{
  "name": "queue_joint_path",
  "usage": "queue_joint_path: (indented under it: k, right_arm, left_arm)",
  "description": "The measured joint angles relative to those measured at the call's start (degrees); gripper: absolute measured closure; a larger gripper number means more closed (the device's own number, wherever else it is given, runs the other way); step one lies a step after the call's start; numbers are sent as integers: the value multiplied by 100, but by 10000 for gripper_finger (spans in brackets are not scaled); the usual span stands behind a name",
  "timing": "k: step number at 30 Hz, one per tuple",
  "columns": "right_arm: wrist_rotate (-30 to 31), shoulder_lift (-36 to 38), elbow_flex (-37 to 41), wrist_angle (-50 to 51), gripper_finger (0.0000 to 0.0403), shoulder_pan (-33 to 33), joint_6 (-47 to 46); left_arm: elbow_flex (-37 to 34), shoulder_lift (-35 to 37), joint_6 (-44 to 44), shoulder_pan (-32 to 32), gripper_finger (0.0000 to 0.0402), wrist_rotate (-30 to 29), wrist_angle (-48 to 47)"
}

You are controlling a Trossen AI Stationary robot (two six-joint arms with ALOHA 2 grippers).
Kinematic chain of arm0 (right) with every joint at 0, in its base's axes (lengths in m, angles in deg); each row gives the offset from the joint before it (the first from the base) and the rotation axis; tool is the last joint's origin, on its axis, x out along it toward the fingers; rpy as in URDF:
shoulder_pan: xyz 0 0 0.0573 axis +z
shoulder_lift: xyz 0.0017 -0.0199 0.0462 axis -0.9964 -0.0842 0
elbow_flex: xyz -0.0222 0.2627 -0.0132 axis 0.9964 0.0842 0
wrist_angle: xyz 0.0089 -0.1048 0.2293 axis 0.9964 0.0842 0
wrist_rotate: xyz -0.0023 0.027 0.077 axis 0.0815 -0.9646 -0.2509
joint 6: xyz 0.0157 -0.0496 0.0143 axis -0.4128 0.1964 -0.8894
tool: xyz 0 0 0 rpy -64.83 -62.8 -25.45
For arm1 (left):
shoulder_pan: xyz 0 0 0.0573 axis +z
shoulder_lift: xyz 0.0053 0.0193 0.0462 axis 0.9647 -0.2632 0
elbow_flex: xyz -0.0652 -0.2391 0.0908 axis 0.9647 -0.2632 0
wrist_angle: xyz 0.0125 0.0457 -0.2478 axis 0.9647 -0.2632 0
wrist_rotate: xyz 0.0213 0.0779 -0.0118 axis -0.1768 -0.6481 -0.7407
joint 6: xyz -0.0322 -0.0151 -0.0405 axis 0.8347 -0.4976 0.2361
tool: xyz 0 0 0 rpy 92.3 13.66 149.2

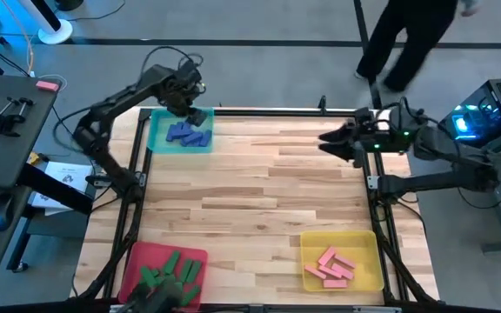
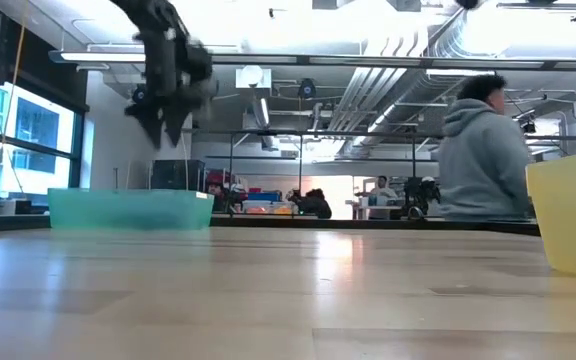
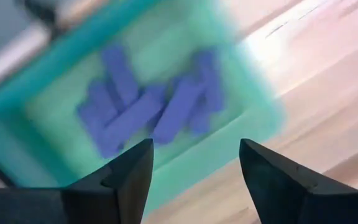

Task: Sort blocks
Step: Return to Home Position

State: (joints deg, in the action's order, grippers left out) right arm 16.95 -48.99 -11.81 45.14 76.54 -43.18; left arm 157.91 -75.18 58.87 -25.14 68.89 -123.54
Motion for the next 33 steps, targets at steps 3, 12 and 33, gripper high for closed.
queue_joint_path:
  k: [3, 12, 33]
  right_arm:
    - [191, 295, -151, 1076, 155, -135, -104]
    - [-1171, 1161, 870, 499, 181, -28, -137]
    - [-2, 4597, 2502, 650, 397, 265, 835]
  left_arm:
    - [-150, 758, 62, -329, 177, 174, 769]
    - [-1365, 3018, 758, -1526, 181, 192, 3653]
    - [-2848, 3853, 2954, -2059, 181, -534, 4753]
